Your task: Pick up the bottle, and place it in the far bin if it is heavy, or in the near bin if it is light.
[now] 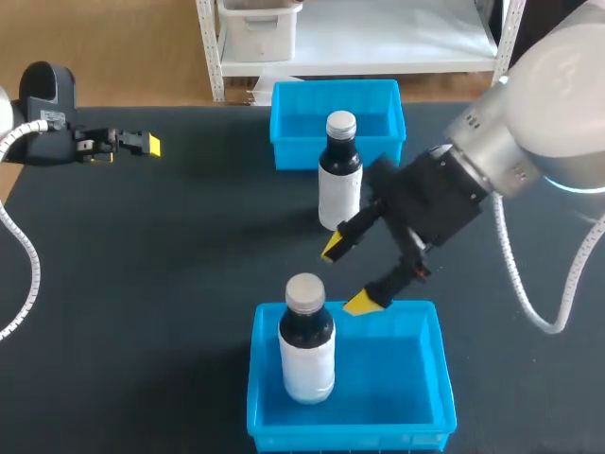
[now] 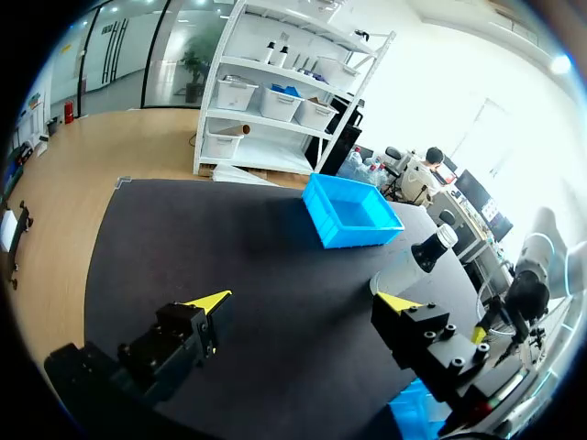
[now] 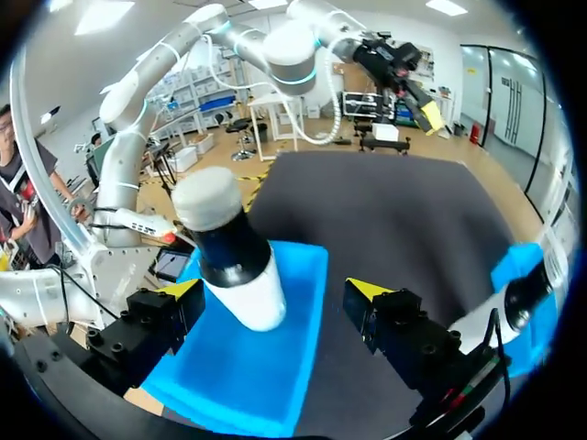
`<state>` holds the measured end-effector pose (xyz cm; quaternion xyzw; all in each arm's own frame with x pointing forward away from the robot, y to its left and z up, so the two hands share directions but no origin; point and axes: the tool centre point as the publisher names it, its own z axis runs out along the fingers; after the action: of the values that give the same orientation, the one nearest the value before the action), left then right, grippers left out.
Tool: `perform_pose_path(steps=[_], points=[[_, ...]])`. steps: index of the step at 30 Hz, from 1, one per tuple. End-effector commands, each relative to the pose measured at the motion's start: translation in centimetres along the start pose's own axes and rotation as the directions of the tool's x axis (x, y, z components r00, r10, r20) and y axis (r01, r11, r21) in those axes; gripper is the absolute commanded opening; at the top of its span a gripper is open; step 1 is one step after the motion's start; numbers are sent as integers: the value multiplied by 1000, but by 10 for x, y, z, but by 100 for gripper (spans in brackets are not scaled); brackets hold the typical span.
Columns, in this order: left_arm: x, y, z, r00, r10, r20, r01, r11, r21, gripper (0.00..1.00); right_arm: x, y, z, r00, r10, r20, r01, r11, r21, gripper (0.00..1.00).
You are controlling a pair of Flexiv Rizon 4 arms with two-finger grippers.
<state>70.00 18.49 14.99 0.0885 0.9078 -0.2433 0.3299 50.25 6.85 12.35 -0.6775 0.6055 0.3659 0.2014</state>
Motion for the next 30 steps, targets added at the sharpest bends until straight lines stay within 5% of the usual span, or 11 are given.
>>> perform_pose_path(steps=[1,9,18,30], points=[[0,0,0,1000,0,0,0,1000,0,100,12,-5,-25,999,38,-6,-37,998,49,100],[0,0,0,1000,0,0,0,1000,0,100,33,-42,-81,994,103,20,-105,976,193,100],[0,0,0,1000,0,0,0,1000,0,100,61,-106,-127,995,97,-2,-93,959,267,100],[0,0,0,1000,0,0,0,1000,0,100,64,-192,-152,997,66,37,-74,951,300,100]])
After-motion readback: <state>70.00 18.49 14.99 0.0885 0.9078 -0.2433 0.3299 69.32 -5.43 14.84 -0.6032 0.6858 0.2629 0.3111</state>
